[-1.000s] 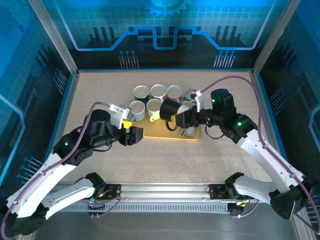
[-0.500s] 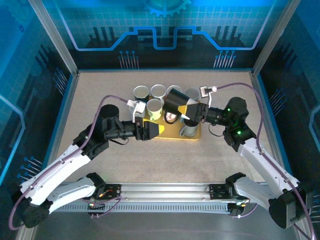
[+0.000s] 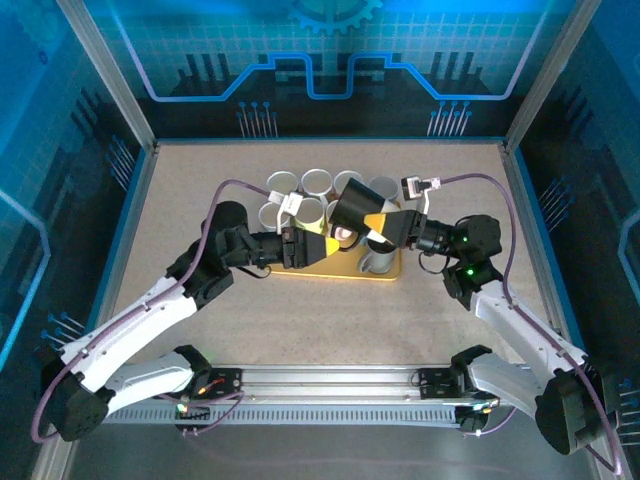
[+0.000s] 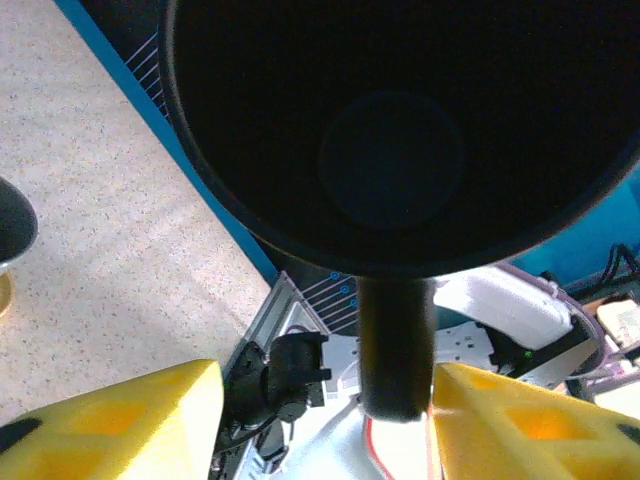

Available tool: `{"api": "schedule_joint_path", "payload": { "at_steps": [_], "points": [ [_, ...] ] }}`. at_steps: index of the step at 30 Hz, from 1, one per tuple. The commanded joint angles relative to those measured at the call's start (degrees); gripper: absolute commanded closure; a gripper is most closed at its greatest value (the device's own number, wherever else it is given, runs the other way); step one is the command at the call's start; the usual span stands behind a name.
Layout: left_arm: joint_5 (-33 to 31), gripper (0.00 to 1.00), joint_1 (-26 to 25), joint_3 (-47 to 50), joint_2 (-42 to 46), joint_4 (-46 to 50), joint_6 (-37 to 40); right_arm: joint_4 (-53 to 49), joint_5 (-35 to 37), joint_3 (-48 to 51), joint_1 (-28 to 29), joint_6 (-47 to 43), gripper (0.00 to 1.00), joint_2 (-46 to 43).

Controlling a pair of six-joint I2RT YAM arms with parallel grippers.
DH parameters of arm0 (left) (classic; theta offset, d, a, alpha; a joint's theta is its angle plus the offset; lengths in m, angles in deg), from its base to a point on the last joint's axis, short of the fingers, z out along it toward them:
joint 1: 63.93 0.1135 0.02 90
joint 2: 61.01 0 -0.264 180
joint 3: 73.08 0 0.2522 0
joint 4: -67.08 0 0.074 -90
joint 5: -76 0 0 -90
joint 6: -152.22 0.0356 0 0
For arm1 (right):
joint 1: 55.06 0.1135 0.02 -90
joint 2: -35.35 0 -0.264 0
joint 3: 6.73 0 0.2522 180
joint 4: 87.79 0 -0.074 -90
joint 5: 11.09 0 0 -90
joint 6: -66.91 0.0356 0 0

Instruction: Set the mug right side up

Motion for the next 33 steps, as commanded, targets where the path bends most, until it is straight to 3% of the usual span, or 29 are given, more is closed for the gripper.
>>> {"api": "schedule_joint_path", "payload": {
  "at_steps": [1,3,9,13,14,16,20,21,27,33],
  "points": [
    [2.6,0.52,0.5,-0.6,-1.1,-2.9,-0.2,6.7,-1.1,0.4,1.0,-0.3,1.0,-1.1],
    [2.4,0.6,0.5,-0.5,-1.0,-2.9,0.2,6.1,-1.4,0.9,1.4,-0.9,1.0,-1.4],
    [3.3,0.7,0.5,0.0,-0.8,-4.1,0.5,5.5,-1.7,3.2,3.6,-2.5,1.0,-1.5],
    [4.4,0.93,0.5,1.1,-0.4,-5.5,0.5,6.2,-1.7,3.9,4.6,-2.3,0.97,-1.3],
    [4.7,0.99,0.5,1.2,-0.3,-5.7,0.7,6.0,-1.7,3.9,4.7,-2.4,0.9,-1.4],
    [4.7,1.0,0.5,1.3,0.5,-5.0,1.9,4.6,-1.3,4.1,4.7,-3.2,0.75,-1.9],
    [0.5,1.0,0.4,0.0,4.4,3.0,8.4,-4.1,1.4,4.4,4.6,-8.9,0.09,-5.4],
    [-1.2,1.0,0.5,-0.4,5.5,6.1,11.0,-6.8,2.3,4.6,4.7,-11.0,0.0,-6.5],
    [-15.2,1.0,0.2,-0.5,12.2,21.9,26.3,-38.2,11.6,0.7,4.8,-28.1,0.0,-15.3],
    [-26.1,1.0,-0.9,1.2,15.4,28.9,40.9,-48.9,17.8,-0.4,4.5,-40.3,0.0,-19.7]
  ]
}}
